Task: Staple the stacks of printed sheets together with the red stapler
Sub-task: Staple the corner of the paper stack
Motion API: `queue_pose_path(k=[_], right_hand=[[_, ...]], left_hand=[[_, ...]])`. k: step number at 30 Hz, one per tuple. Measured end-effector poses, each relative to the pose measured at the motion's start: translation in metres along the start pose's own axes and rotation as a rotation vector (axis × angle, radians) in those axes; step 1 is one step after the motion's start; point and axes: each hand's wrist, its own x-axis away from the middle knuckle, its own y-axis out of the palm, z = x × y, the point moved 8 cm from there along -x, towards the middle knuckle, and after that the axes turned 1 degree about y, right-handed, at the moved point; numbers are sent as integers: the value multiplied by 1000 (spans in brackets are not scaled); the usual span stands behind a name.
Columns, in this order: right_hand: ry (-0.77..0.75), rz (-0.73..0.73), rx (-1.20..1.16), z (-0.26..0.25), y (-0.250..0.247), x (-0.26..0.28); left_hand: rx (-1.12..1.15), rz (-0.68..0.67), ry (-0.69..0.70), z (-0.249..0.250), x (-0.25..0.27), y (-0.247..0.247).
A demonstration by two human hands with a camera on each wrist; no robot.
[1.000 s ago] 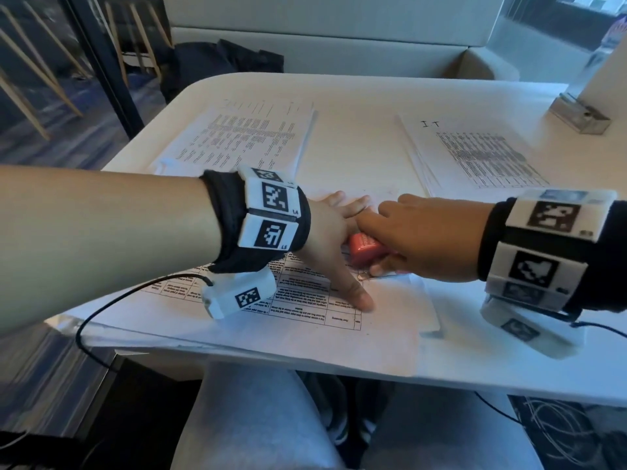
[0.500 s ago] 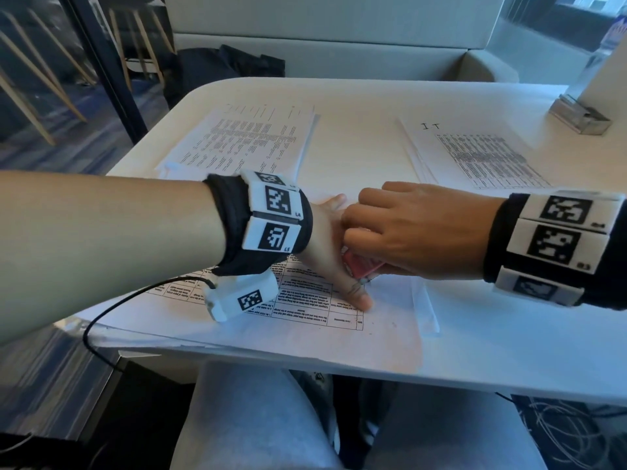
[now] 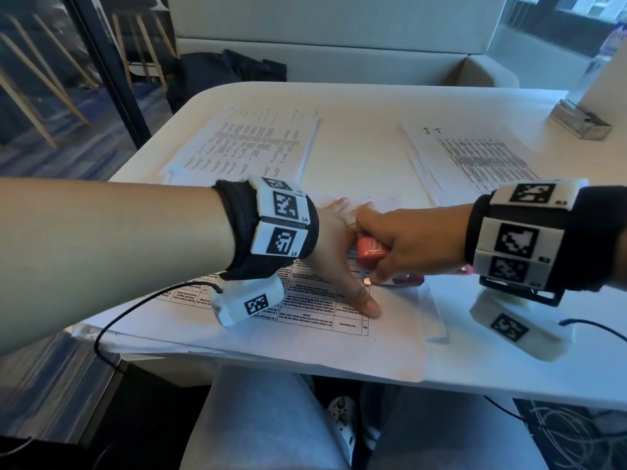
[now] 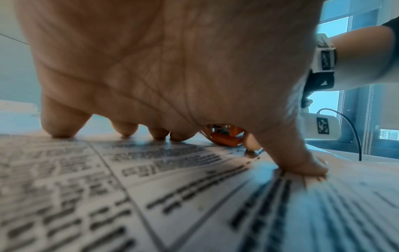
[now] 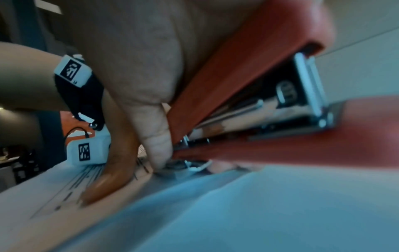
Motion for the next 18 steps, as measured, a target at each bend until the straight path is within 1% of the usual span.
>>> queue_pose_path(k=[6,10,14,18], right_hand=[[121,-42,-93,6,0,1],[140,-53,-156,6,0,3],[129,-74,-216,4,-3,5],[139,-86,-223,6,-3,5]], left_hand=[[-22,-47,-29,1,2,1],[-43,-77,-53,0,3,2],[-46,-88,-58,0,4,2],[-43,-97,-56,-1,4,2]])
